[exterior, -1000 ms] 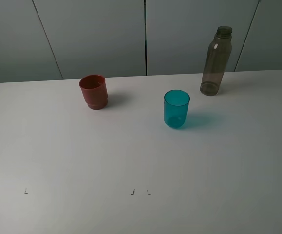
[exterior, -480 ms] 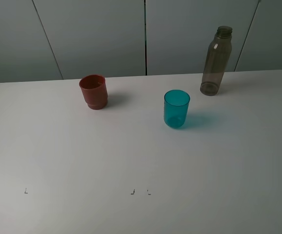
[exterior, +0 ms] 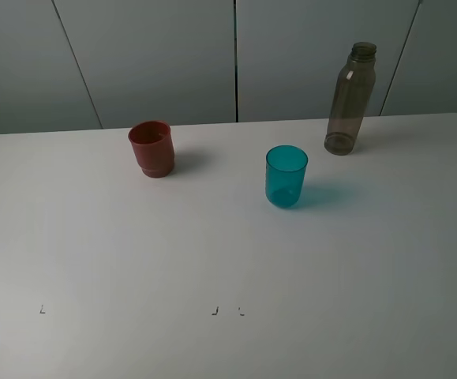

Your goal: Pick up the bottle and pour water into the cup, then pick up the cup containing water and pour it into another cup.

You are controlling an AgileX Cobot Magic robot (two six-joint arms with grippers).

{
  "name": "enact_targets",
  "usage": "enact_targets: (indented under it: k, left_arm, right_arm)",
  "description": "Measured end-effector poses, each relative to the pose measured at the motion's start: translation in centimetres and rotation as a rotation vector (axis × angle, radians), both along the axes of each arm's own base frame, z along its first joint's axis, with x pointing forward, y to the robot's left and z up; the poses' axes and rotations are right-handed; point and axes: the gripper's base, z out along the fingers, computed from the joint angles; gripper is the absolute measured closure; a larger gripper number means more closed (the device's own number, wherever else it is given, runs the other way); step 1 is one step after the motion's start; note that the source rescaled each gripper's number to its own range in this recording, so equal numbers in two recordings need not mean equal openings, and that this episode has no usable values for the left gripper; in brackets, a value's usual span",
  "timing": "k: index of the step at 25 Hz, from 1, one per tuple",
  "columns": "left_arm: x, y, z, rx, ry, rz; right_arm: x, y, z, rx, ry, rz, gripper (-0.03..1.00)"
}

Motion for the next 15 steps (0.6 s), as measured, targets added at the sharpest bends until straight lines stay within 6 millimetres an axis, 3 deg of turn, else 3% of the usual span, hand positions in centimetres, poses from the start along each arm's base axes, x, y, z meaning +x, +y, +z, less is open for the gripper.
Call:
enact_targets:
  k: [15]
  left_arm:
    - [0.0, 0.0, 0.0, 0.0, 0.0, 0.0]
  right_arm:
    - [0.0, 0.03, 0.0, 0.003, 0.0, 0.002, -0.03]
